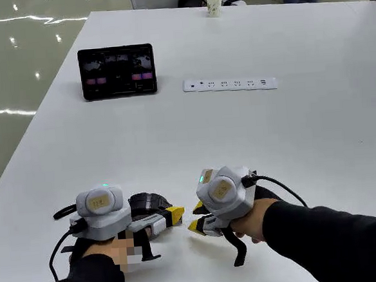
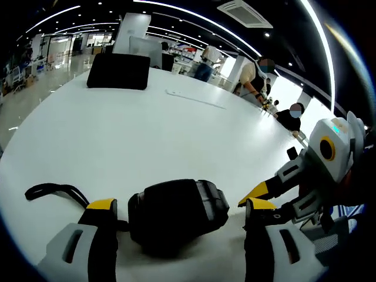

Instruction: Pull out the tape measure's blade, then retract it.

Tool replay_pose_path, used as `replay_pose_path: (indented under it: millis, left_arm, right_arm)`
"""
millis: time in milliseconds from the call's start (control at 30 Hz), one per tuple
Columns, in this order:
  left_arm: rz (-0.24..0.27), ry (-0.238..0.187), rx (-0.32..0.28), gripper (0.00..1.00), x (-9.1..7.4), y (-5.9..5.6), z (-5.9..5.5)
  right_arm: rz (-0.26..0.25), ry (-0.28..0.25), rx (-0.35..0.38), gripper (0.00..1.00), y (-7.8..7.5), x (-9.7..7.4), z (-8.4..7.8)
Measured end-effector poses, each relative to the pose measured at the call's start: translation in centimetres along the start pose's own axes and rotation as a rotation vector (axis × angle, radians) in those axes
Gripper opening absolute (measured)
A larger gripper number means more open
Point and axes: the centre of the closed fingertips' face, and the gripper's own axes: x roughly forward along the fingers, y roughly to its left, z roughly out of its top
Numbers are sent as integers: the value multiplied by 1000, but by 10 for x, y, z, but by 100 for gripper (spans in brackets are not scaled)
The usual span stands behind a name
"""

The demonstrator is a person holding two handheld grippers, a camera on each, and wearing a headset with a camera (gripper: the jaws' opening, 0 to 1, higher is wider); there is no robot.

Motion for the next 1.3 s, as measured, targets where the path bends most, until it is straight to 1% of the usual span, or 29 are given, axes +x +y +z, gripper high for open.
replay_pose_path:
  millis: [33,67,100,133,167,200,233,267,300,333,367,400,433,467,500,533,633,700,767,800,833,867,933,967,1000,1067,1167,1233,1300]
  left_arm:
    - [-4,-1,8,91,0,-1,1]
    - [-12,-3,22,97,-1,-2,1]
    - [-14,-1,45,99,-2,-2,1]
    - [-35,-9,86,99,-2,-5,3]
    - [-46,-10,97,99,-3,-7,3]
    - [-58,-8,97,99,-2,-8,3]
    - [-102,-9,75,99,-2,-14,3]
    - [-106,-4,67,99,-3,-13,2]
    - [-113,2,74,99,-5,-12,2]
    - [-130,-2,75,99,-7,-13,3]
    - [-170,-11,83,99,-9,-17,5]
    - [-190,-8,94,99,-11,-19,5]
    - [-208,8,126,99,-14,-19,3]
    - [-207,21,157,99,-16,-18,1]
    - [-217,33,196,99,-19,-17,-1]
    - [-232,45,209,99,-21,-17,-3]
    - [-222,86,231,99,-25,-7,-8]
    - [-243,85,228,99,-31,-6,-7]
    - [-253,92,231,99,-35,-5,-6]
    - [-271,102,252,99,-41,-9,-7]
    - [-268,114,302,99,-46,-8,-6]
    - [-272,113,333,99,-48,-9,-5]
    - [-284,115,352,99,-52,-9,-2]
    - [-275,109,385,99,-56,-7,2]
    - [-278,103,403,99,-58,-7,4]
    - [-283,110,402,99,-59,-3,7]
    - [-294,118,438,99,-66,-5,12]
    - [-303,136,448,99,-69,-5,10]
    - [-309,155,465,99,-73,-2,7]
  right_arm:
    - [-2,-10,19,19,0,-5,-2]
    - [-3,-16,35,20,1,-8,-3]
    - [-5,-24,51,21,1,-13,-5]
    - [-10,-31,56,22,0,-16,-6]
    - [-16,-38,59,23,0,-20,-9]
    - [-16,-39,60,24,0,-21,-10]
    - [-22,-42,66,25,-1,-25,-13]
    - [-27,-45,73,26,-1,-28,-15]
    - [-32,-51,84,27,-2,-31,-18]
    - [-34,-53,89,28,-2,-34,-20]
    - [-38,-57,102,28,-3,-37,-23]
    - [-41,-59,108,28,-3,-39,-25]
    - [-46,-64,113,29,-4,-43,-28]
    - [-50,-66,116,30,-4,-45,-29]
    - [-55,-68,120,30,-5,-49,-32]
    - [-58,-72,123,31,-6,-52,-33]
    - [-72,-86,143,32,-9,-62,-39]
    - [-81,-97,162,33,-11,-68,-43]
    - [-87,-103,178,35,-12,-74,-47]
    - [-90,-104,185,35,-12,-77,-51]
    - [-93,-101,193,36,-13,-80,-55]
    - [-94,-99,196,36,-12,-82,-58]
    - [-100,-96,194,37,-12,-87,-63]
    - [-114,-76,170,37,-12,-90,-68]
    - [-122,-58,142,38,-13,-91,-72]
    - [-122,-58,136,39,-11,-95,-75]
    - [-125,-85,168,41,-13,-102,-74]
    - [-129,-94,186,43,-15,-106,-76]
    - [-140,-97,188,44,-17,-110,-78]
